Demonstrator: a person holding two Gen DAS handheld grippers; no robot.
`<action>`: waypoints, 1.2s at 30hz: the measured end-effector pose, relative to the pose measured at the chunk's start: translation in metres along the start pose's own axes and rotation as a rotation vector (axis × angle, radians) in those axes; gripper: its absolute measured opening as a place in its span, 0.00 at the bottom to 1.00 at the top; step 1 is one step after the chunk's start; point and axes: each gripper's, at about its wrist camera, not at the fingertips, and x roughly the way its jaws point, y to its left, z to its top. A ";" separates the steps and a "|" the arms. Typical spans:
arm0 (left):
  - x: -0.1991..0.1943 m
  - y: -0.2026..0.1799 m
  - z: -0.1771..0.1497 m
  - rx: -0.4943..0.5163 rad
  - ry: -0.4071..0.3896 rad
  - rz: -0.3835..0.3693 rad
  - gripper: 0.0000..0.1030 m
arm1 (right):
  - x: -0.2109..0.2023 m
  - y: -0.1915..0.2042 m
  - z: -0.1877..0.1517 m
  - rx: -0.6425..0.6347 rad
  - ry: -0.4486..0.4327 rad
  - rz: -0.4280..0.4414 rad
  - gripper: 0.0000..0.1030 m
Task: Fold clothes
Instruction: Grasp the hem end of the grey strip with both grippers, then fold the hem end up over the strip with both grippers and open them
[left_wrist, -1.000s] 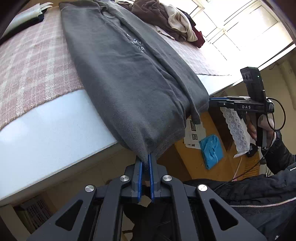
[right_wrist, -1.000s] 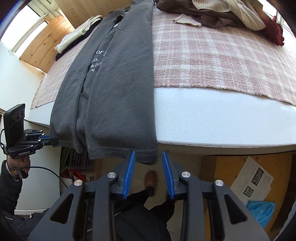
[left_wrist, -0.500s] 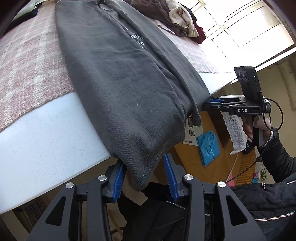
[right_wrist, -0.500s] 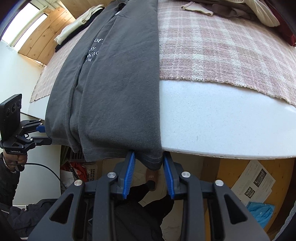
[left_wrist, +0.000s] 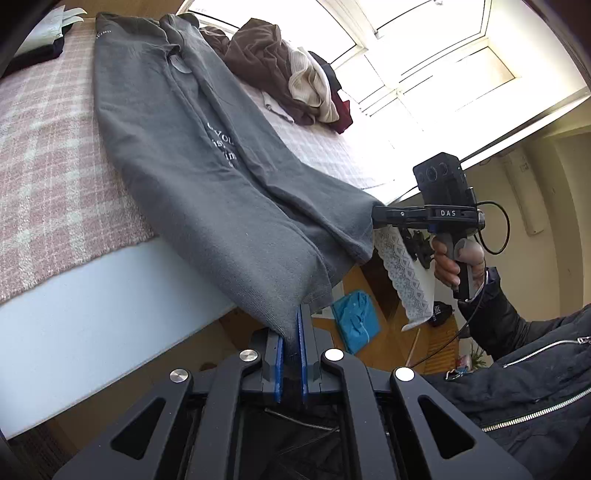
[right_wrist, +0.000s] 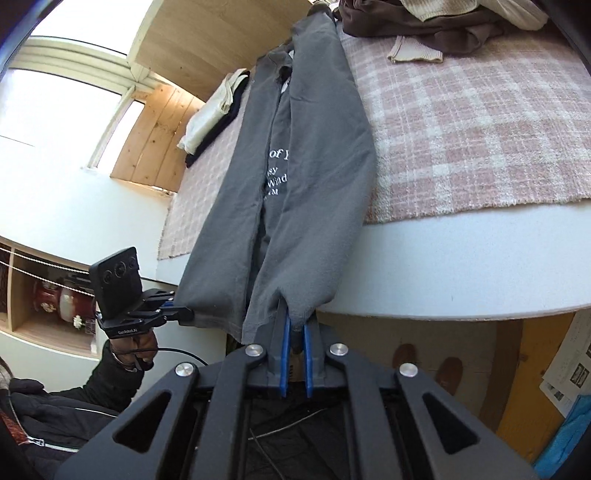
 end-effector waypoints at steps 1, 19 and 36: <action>-0.004 -0.001 0.003 -0.002 -0.011 -0.018 0.05 | -0.003 0.002 0.004 0.008 -0.012 0.015 0.06; 0.000 0.097 0.135 -0.194 -0.102 0.120 0.08 | 0.078 -0.011 0.187 -0.072 0.103 -0.133 0.06; 0.008 0.060 0.147 0.012 0.067 0.184 0.42 | 0.054 0.023 0.200 -0.251 0.223 -0.100 0.35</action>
